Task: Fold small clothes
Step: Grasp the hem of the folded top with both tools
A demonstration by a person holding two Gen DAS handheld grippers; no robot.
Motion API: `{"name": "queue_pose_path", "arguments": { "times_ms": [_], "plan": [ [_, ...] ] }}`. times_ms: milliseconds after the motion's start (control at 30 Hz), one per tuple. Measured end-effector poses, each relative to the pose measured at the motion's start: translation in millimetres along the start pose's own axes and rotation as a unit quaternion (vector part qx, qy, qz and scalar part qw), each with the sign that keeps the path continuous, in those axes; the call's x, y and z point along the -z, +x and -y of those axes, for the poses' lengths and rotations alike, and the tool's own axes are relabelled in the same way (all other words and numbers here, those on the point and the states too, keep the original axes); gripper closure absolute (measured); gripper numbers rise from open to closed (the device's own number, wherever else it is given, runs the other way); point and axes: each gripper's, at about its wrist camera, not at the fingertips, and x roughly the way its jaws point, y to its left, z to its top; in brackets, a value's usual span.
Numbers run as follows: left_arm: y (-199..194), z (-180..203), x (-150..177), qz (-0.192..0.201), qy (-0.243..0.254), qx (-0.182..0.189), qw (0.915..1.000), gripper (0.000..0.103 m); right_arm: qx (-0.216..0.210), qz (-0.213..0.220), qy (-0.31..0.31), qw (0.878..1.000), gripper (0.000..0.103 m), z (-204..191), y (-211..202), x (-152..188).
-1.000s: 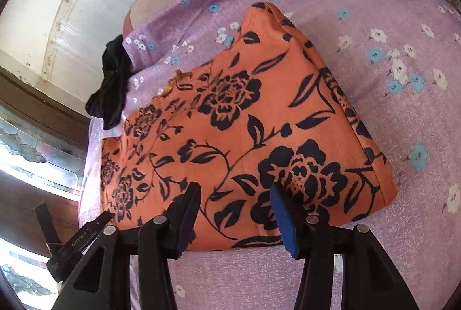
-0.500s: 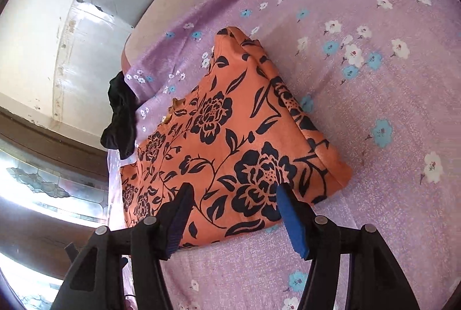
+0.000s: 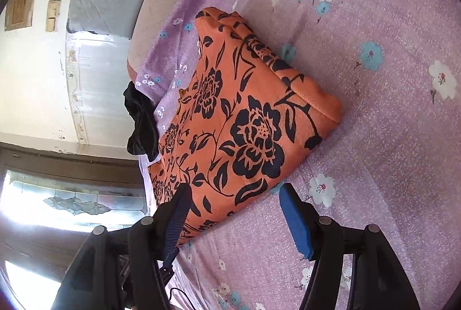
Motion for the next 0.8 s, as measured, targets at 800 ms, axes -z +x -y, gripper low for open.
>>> {"name": "queue_pose_path", "arguments": {
  "times_ms": [800],
  "plan": [
    [-5, -23, -26, 0.098, -0.086, 0.081, 0.9881, 0.051, -0.042, 0.075, -0.023, 0.996, 0.035, -9, 26, -28]
  ]
}}
